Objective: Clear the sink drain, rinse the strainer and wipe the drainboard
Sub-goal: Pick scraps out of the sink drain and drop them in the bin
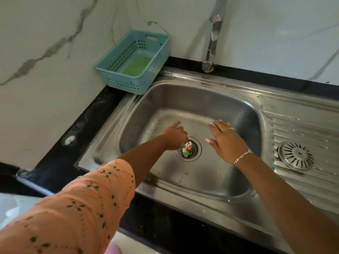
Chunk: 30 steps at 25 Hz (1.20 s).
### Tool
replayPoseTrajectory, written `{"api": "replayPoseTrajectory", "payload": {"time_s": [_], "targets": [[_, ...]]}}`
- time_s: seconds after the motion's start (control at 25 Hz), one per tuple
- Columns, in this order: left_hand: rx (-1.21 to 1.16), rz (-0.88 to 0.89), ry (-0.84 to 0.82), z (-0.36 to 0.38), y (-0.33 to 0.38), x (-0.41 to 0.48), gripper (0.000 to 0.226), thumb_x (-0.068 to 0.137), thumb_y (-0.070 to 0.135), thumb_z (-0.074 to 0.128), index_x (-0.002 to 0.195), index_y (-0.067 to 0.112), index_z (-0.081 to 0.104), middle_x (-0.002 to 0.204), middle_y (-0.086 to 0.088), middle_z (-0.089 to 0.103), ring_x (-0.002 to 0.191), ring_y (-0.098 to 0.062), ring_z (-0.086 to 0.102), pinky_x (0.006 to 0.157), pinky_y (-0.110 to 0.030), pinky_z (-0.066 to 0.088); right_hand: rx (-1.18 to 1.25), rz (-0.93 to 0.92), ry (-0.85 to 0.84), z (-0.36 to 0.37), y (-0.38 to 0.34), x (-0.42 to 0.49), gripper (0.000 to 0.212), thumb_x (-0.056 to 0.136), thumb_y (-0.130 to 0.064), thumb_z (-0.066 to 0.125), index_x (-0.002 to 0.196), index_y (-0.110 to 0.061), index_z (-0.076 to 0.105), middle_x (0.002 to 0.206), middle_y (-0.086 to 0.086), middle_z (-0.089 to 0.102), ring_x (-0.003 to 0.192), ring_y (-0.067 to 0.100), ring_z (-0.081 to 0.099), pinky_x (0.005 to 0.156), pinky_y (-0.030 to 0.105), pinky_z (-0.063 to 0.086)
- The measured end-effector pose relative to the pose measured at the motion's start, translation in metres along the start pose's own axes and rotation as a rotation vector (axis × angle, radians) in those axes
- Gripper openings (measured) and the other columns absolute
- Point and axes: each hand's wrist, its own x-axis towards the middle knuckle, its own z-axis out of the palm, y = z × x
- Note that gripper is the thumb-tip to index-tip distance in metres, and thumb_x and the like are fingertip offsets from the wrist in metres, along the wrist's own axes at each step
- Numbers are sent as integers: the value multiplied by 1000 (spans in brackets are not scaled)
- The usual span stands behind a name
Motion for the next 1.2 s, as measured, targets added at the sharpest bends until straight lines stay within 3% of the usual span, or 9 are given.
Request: {"api": "replayPoseTrajectory", "payload": {"time_s": [0.44, 0.68, 0.8, 0.92, 1.04, 1.2], "targets": [[167, 459, -80, 61, -1, 73, 24, 84, 14, 54, 106, 19, 63, 107, -2, 67, 108, -25, 51, 109, -41, 24, 43, 137, -104, 25, 11, 15, 56, 94, -38, 39, 141, -9, 29, 150, 17, 26, 140, 30, 21, 116, 37, 15], [271, 559, -123, 73, 0, 83, 24, 86, 17, 53, 108, 15, 63, 115, -4, 62, 115, -27, 46, 108, -42, 25, 75, 169, -114, 30, 10, 20, 57, 94, -38, 41, 141, -9, 29, 150, 17, 27, 141, 30, 21, 117, 38, 15], [162, 487, -51, 71, -4, 83, 20, 87, 18, 52, 101, 14, 65, 108, -5, 64, 107, -26, 49, 99, -40, 31, 80, 181, -132, 31, 10, 19, 58, 94, -39, 41, 141, -10, 29, 151, 17, 26, 141, 30, 21, 117, 38, 15], [-132, 240, 62, 67, -17, 77, 17, 85, 25, 56, 97, 18, 66, 100, -6, 64, 101, -25, 50, 91, -38, 31, 84, 197, -130, 27, 9, 20, 58, 93, -40, 42, 141, -9, 30, 150, 18, 27, 140, 31, 22, 116, 39, 17], [-383, 5, 72, 66, -31, 72, 17, 83, 27, 55, 90, 17, 68, 95, -8, 62, 99, -26, 48, 86, -37, 28, 97, 213, -113, 24, 8, 20, 57, 93, -39, 43, 140, -10, 31, 149, 18, 28, 139, 31, 23, 115, 38, 17], [-352, -26, 51, 68, -36, 71, 15, 81, 24, 57, 89, 19, 68, 97, -7, 61, 101, -25, 46, 86, -37, 28, 103, 211, -117, 23, 6, 19, 58, 93, -40, 43, 140, -11, 31, 149, 18, 28, 139, 31, 23, 115, 38, 18]]}}
